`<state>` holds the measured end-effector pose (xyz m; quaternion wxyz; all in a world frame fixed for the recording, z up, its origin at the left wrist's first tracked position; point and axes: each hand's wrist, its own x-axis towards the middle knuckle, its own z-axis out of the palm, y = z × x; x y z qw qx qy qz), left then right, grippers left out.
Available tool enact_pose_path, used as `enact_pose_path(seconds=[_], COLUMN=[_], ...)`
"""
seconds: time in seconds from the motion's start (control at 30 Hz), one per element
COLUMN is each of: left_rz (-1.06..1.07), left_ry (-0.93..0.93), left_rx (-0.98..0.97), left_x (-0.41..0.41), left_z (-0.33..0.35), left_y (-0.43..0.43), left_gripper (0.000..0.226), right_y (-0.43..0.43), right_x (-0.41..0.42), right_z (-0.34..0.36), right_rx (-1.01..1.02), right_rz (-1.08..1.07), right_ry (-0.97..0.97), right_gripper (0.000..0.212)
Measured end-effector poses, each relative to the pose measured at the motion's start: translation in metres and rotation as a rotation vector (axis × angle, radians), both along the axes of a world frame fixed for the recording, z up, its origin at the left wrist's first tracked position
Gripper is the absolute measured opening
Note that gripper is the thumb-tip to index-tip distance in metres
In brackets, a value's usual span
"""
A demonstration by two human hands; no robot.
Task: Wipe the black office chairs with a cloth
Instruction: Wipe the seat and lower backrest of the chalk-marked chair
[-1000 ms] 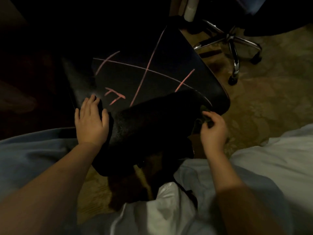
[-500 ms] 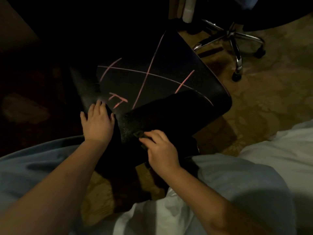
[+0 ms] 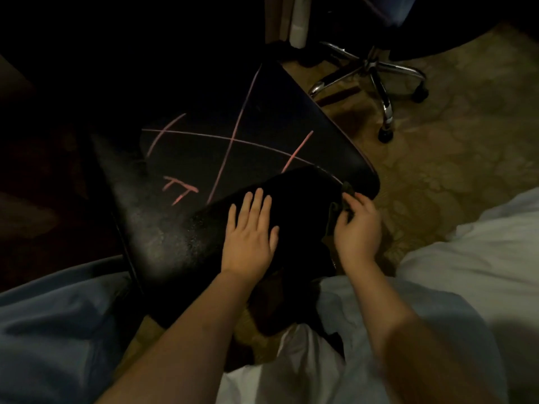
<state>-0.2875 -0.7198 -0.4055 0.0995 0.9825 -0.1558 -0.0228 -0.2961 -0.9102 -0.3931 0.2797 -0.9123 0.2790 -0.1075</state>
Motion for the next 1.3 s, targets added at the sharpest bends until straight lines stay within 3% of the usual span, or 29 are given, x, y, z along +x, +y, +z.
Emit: enact_pose_path(seconds=[0.2,0.33,0.43,0.6,0.77,0.87,1.1,1.2,1.3], left_rz=[-0.067,-0.119,-0.148,-0.197,-0.25,-0.239,-0.213,-0.146,-0.062], left_ry=[-0.033,-0.058,-0.081,-0.091,-0.082,-0.059,-0.061,-0.082,-0.142], left_rx=[0.066,0.068,0.056,0.048,0.048,0.043,-0.029,-0.095,-0.097], left_x=[0.0,-0.001,0.0,0.002,0.007,0.01,0.014,0.012,0.015], left_z=[-0.006,-0.007,-0.007,-0.004,-0.003,-0.002,-0.001,0.002,0.013], left_y=[0.01,0.024,0.036,0.061,0.083,0.093,0.108,0.108,0.094], left_gripper=[0.062,0.062,0.062,0.061,0.06,0.061,0.055,0.049,0.04], right_y=[0.067,0.08,0.062,0.009,-0.001,0.021,0.127,0.133,0.112], right_x=[-0.018,-0.023,-0.016,0.001,0.006,0.004,-0.003,-0.003,0.0], right_z=[0.005,0.004,0.007,0.009,0.013,0.013,0.016,0.018,0.021], right_rx=[-0.196,-0.21,-0.216,-0.151,-0.102,-0.18,-0.259,-0.224,-0.168], right_rz=[0.489,0.646,0.583,0.13,-0.053,0.021,0.625,0.715,0.659], right_ry=[-0.044,-0.069,-0.049,-0.094,-0.039,-0.031,0.054,0.046,0.027], right_gripper=[0.036,0.035,0.036,0.038,0.039,0.038,0.045,0.045,0.042])
